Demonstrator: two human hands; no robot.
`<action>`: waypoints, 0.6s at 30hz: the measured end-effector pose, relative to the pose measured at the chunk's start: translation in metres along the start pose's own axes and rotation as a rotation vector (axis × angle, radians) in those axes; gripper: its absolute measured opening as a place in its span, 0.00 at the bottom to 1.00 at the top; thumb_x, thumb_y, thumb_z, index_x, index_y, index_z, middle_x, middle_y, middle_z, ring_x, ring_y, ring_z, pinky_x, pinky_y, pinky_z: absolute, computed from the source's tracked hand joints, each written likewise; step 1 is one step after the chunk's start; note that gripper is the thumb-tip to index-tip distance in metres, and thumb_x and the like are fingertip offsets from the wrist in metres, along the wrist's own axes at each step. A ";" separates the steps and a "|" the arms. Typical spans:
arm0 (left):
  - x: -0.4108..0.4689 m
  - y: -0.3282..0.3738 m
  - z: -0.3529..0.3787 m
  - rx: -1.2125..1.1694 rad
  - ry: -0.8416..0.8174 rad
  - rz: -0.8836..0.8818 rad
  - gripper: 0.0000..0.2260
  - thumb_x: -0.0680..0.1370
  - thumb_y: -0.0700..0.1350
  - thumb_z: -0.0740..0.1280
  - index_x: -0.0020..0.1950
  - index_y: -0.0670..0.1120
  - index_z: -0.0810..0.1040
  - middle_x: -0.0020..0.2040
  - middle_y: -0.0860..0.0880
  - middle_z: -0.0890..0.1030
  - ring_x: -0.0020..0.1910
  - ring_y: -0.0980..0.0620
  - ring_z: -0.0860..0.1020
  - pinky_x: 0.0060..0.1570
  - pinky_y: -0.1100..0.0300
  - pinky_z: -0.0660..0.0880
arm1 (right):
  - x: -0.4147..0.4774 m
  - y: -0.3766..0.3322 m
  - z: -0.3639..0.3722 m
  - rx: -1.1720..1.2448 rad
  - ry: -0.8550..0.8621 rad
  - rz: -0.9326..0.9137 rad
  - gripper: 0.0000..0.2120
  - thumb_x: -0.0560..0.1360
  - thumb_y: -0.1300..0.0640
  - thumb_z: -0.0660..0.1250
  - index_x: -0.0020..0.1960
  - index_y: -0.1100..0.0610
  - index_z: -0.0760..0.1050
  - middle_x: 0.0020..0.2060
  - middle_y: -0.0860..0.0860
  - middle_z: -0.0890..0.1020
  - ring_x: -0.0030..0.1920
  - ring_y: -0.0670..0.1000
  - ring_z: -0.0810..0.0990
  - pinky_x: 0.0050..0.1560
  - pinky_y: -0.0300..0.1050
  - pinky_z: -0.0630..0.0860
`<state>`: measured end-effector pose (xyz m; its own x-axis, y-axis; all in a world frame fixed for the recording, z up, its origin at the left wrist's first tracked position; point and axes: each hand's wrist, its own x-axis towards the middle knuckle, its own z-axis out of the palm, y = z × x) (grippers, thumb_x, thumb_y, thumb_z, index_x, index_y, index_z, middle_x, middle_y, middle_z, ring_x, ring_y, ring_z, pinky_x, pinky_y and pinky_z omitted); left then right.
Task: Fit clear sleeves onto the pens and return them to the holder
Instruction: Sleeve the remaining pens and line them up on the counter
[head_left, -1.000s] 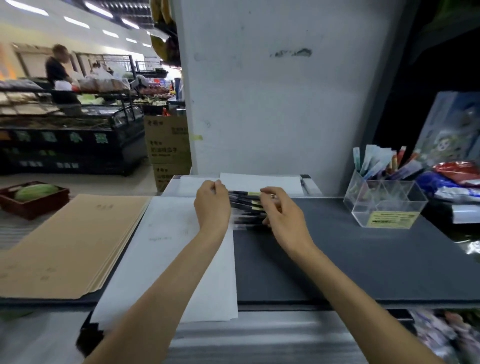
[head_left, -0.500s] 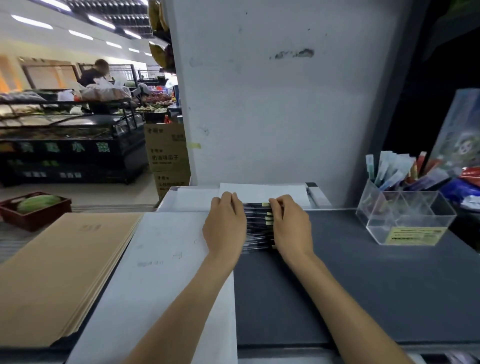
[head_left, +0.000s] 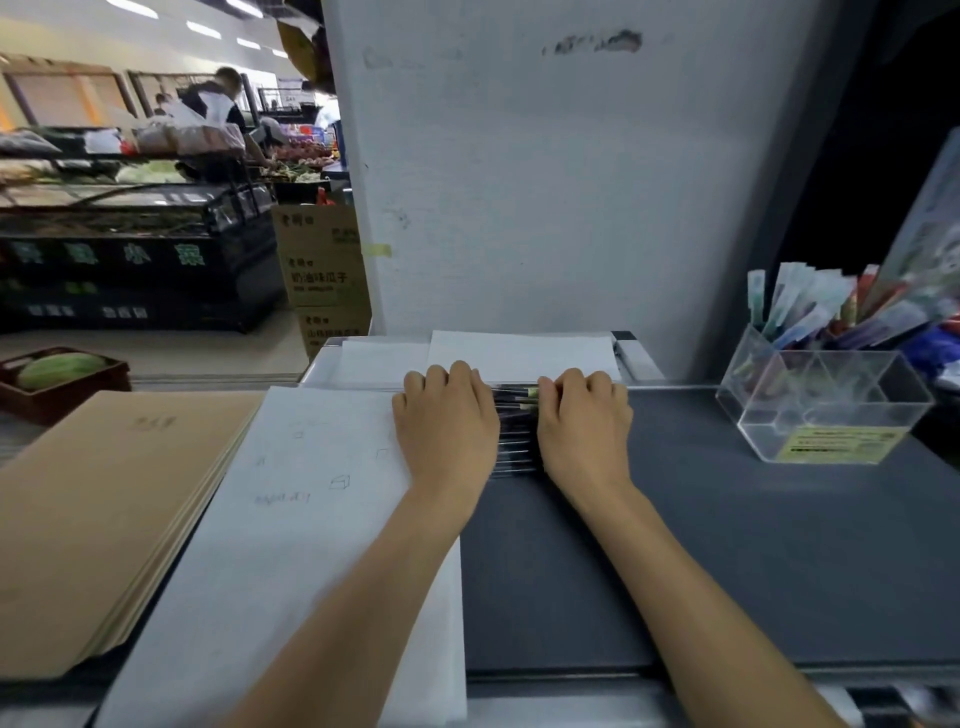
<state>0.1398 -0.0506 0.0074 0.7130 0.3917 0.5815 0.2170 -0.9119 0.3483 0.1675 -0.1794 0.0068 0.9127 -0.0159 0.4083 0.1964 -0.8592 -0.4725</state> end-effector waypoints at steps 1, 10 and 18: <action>0.000 0.000 0.001 -0.009 -0.006 -0.009 0.14 0.85 0.47 0.55 0.49 0.44 0.78 0.46 0.45 0.79 0.50 0.43 0.73 0.48 0.49 0.69 | -0.001 0.000 0.001 -0.008 0.004 0.002 0.18 0.87 0.48 0.53 0.57 0.58 0.77 0.55 0.56 0.76 0.57 0.59 0.70 0.58 0.54 0.67; 0.008 -0.010 -0.002 -0.517 0.035 -0.275 0.09 0.82 0.43 0.62 0.51 0.47 0.82 0.53 0.48 0.78 0.53 0.47 0.74 0.54 0.48 0.75 | 0.001 0.004 0.000 0.111 0.072 0.091 0.14 0.85 0.51 0.58 0.53 0.56 0.79 0.54 0.55 0.77 0.57 0.58 0.71 0.59 0.54 0.65; 0.009 -0.015 -0.010 -1.003 0.006 -0.506 0.14 0.84 0.47 0.56 0.61 0.52 0.81 0.55 0.59 0.81 0.54 0.63 0.76 0.52 0.64 0.69 | 0.003 0.006 -0.014 0.809 0.097 0.282 0.15 0.85 0.48 0.60 0.47 0.55 0.79 0.51 0.52 0.81 0.44 0.42 0.80 0.46 0.44 0.74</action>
<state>0.1363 -0.0320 0.0150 0.6915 0.6918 0.2079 -0.1559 -0.1381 0.9781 0.1662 -0.1922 0.0160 0.9383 -0.2493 0.2396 0.1955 -0.1891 -0.9623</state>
